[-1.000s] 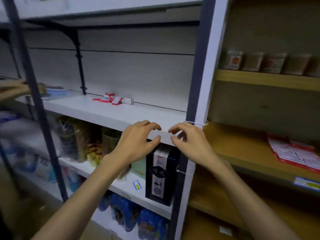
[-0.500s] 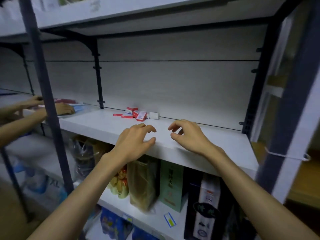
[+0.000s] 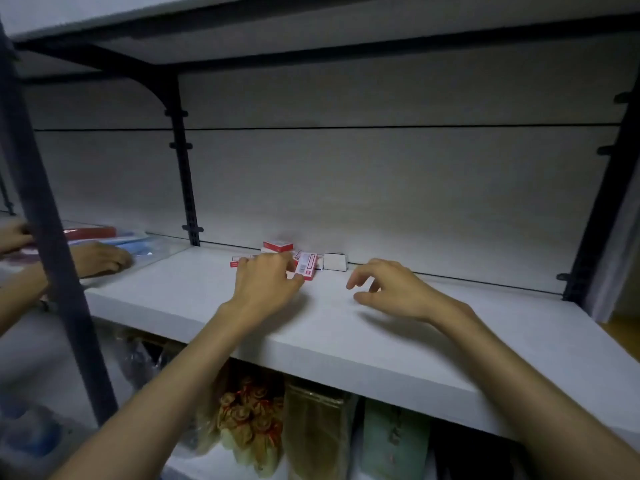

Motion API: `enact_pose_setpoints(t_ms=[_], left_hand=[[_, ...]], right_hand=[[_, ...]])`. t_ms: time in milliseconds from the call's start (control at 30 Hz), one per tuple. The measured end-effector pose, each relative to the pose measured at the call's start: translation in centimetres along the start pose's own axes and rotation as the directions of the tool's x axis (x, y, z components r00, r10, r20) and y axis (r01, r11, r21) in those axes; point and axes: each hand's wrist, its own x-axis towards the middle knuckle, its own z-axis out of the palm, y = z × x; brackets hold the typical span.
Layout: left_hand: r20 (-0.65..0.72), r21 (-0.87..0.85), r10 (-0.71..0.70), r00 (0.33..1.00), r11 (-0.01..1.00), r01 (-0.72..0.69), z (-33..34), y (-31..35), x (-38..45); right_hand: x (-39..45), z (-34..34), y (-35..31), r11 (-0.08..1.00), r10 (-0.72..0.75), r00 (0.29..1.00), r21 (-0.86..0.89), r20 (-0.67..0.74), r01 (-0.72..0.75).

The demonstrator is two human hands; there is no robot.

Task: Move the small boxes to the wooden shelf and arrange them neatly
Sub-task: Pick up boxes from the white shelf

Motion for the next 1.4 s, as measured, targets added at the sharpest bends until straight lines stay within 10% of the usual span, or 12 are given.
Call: enact_pose_setpoints(t_ms=[467, 667, 867, 1100, 1267, 1400], left_hand=[[0.155, 0.192, 0.188, 0.97, 0.957, -0.216, 6.1, 0.0, 8.2], [0.3, -0.23, 0.207, 0.931, 0.963, -0.14, 5.2, -3.3, 9.0], [0.603, -0.745, 0.248, 0.758, 0.515, 0.424, 3.5, -10.5, 7.9], [0.567, -0.807, 0.236, 0.789, 0.347, 0.477, 2.0, -15.3, 7.3], [0.589, -0.784, 0.299, 0.751, -0.014, 0.62, 0.8, -16.7, 7.0], [0.536, -0.843, 0.277, 0.798, 0.113, 0.526, 0.5, -17.5, 6.9]], right_hand=[[5.4, 2.2, -1.1, 0.97, 0.24, 0.971, -0.044, -0.012, -0.24], [7.5, 3.3, -1.5, 0.923, 0.357, 0.931, -0.121, -0.08, -0.365], [10.5, 4.5, -3.1, 0.904, 0.413, 0.906, -0.084, -0.091, -0.42], [17.2, 6.5, -6.4, 0.922, 0.36, 0.912, -0.072, -0.195, -0.38], [20.6, 8.3, -7.7, 0.928, 0.312, 0.917, -0.128, -0.25, -0.351], [22.4, 9.3, -7.7, 0.925, 0.306, 0.916, -0.147, -0.26, -0.35]])
